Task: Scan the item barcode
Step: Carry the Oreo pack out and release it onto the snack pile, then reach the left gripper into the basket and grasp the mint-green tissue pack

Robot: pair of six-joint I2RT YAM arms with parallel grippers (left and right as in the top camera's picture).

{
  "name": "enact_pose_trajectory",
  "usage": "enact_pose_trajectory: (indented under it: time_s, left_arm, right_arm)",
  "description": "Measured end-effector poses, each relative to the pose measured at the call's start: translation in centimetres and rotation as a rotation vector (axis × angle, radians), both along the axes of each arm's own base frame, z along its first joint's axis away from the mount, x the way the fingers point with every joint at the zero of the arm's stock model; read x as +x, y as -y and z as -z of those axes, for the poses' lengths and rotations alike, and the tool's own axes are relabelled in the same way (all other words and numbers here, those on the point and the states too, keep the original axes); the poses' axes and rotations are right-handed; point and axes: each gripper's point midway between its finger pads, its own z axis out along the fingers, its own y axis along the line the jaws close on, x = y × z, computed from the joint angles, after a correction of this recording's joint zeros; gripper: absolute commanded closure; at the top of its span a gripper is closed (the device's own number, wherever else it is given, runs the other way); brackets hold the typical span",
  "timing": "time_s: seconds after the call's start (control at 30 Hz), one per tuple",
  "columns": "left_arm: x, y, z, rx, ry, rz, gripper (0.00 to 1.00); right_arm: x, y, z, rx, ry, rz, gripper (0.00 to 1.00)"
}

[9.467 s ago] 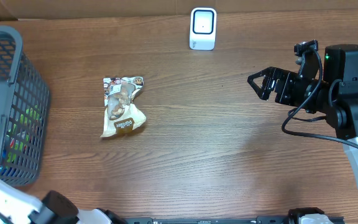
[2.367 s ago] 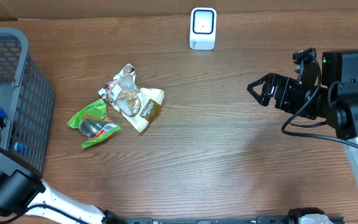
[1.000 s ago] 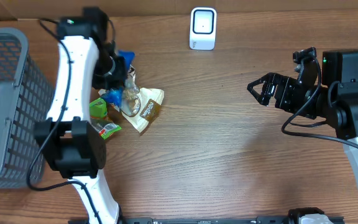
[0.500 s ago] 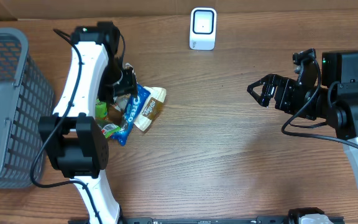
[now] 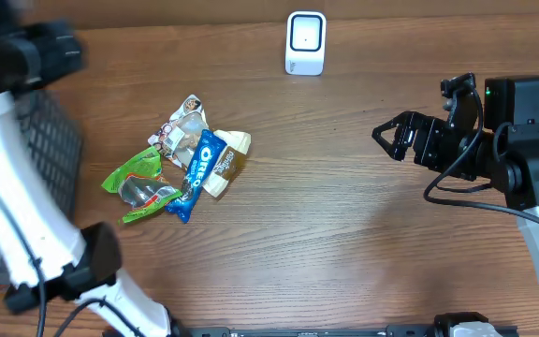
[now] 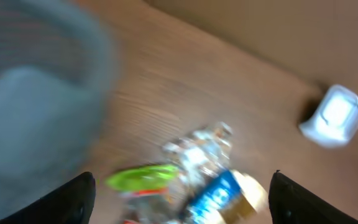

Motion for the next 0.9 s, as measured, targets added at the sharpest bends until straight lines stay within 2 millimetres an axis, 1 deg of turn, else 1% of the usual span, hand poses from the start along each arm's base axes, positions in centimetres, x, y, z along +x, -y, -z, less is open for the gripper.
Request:
enact_pose_trajectory:
  time_s: [0.03,0.07,0.13,0.2,0.27,0.33,0.4,0.47,0.53,0.67,0.77,0.83,0.9]
  left_arm:
    - [-1.2,-2.3,-0.6,0.009,0.013,-0.065,0.19]
    - [-2.2,-4.1,-0.7,0.014,0.015,-0.118,0.19]
    - [-4.2,-7.7,-0.2,0.008,-0.006,-0.223,0.21]
    - [-6.0,-10.8,1.3,-0.013,-0.056,-0.314,0.22]
    - [-7.8,-13.8,3.6,-0.042,-0.122,-0.402,0.23]
    - [-8.7,-16.3,5.4,-0.061,-0.154,-0.461,0.22]
    - [-9.1,-18.5,7.3,-0.075,-0.174,-0.502,0.22]
    - [-9.2,-20.1,9.5,-0.094,-0.202,-0.528,0.21]
    - [-8.9,-21.3,11.5,-0.109,-0.219,-0.54,0.2]
    - [-7.4,-23.6,15.0,-0.104,-0.215,-0.539,0.18]
    - [-6.5,-24.8,17.9,-0.083,-0.24,-0.499,0.17]
    - [-6.8,-25.2,20.1,-0.071,-0.29,-0.487,0.18]
    - [-7.5,-25.6,22.1,-0.059,-0.361,-0.489,0.2]
  right_arm:
    - [0.0,0.0,0.0,0.0,0.0,0.0,0.0]
    - [0.0,0.0,0.0,0.0,0.001,0.0,0.0]
    - [0.0,0.0,0.0,0.0,0.0,0.0,0.0]
    - [0.0,0.0,0.0,0.0,0.001,0.0,0.0]
    - [0.0,0.0,0.0,0.0,0.0,0.0,0.0]
    - [0.0,0.0,0.0,0.0,0.002,0.0,0.0]
    - [0.1,0.0,-0.1,0.0,0.004,0.0,0.0]
    - [0.1,0.0,-0.1,0.001,0.007,0.0,0.0]
    - [0.2,0.0,-0.1,0.001,0.01,0.0,0.0]
    - [0.2,0.0,-0.2,0.001,0.013,-0.001,0.0]
    - [0.3,0.0,-0.2,0.001,0.018,-0.001,0.0]
    - [0.3,0.0,-0.2,0.001,0.018,-0.001,0.0]
    - [0.3,0.0,-0.2,0.001,0.018,-0.001,0.0]
